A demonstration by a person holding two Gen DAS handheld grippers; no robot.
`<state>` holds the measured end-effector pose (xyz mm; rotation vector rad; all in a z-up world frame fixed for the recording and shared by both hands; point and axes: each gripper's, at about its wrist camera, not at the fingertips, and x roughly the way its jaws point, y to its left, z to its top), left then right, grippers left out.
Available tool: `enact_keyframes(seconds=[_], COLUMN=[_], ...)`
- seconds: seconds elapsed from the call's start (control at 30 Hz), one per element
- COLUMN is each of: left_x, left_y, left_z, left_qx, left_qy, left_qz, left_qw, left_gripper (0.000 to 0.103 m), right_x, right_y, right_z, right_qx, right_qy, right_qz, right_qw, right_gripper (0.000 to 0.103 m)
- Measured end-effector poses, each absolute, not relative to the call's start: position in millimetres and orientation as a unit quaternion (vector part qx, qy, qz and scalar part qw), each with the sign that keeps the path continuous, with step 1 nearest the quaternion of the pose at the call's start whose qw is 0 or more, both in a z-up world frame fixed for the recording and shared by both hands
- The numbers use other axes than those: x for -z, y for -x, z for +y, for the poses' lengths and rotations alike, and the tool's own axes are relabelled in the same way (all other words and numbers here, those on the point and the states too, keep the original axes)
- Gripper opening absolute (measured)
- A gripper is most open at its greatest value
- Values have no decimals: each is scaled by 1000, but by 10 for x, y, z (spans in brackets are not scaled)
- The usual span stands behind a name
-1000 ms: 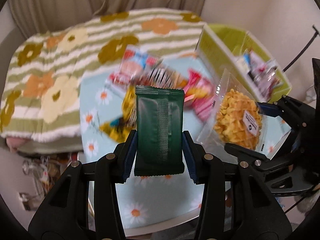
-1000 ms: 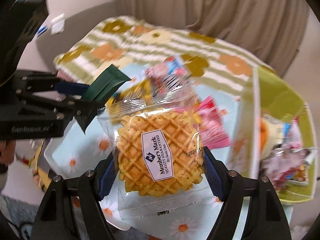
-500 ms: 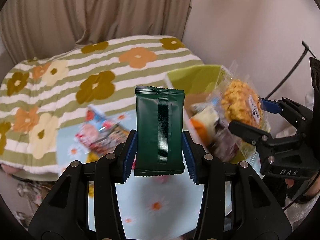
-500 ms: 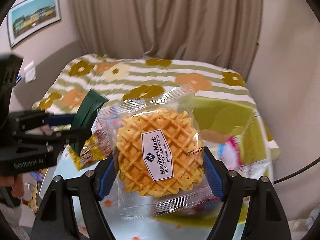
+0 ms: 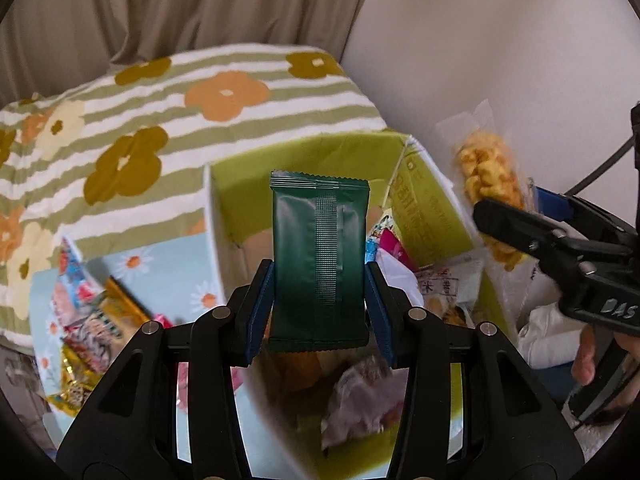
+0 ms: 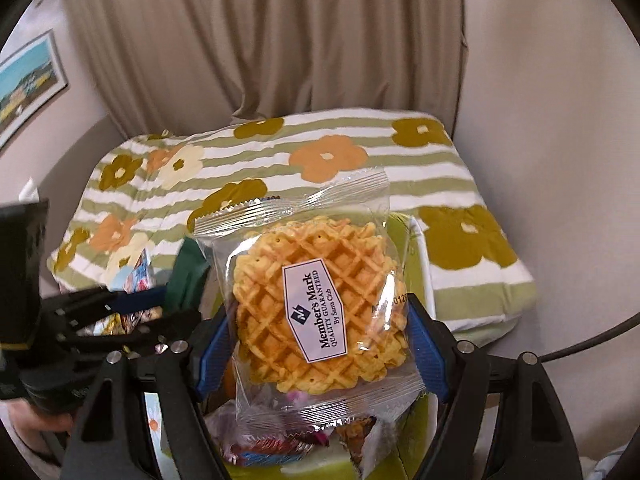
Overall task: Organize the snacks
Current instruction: 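Carry the green bar and waffle pack to the box and release both inside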
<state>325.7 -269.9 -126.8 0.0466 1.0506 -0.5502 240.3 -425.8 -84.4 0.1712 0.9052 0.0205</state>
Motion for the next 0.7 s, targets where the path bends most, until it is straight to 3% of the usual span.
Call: enact_keyframes(seconds=[0.3, 0.33, 0.37, 0.4, 0.7], left_x=[1625, 1639, 1651, 1658, 1587], left_y=[-3531, -3553, -3571, -3583, -3555], left_z=[-2920, -2928, -2935, -2926, -2671], left_qx=[266, 263, 257, 251, 251], left_qy=[-39, -44, -49, -52, -43], left_qz=[525, 525, 524, 523, 516], left_qw=[808, 809, 810, 813, 818], left_gripper=[44, 58, 93, 103, 103], right_x=[1104, 1126, 1144, 1160, 1220], right_y=[-2615, -2637, -2655, -2685, -2756], right_z=[-4427, -4437, -4439, -4449, -4438], right_qx=[-2, -2, -2, -1, 5], right_qy=[-109, -110, -110, -111, -106], right_qz=[464, 467, 469, 470, 481], right_qw=[879, 878, 877, 876, 870], right_gripper=[74, 74, 74, 74, 74])
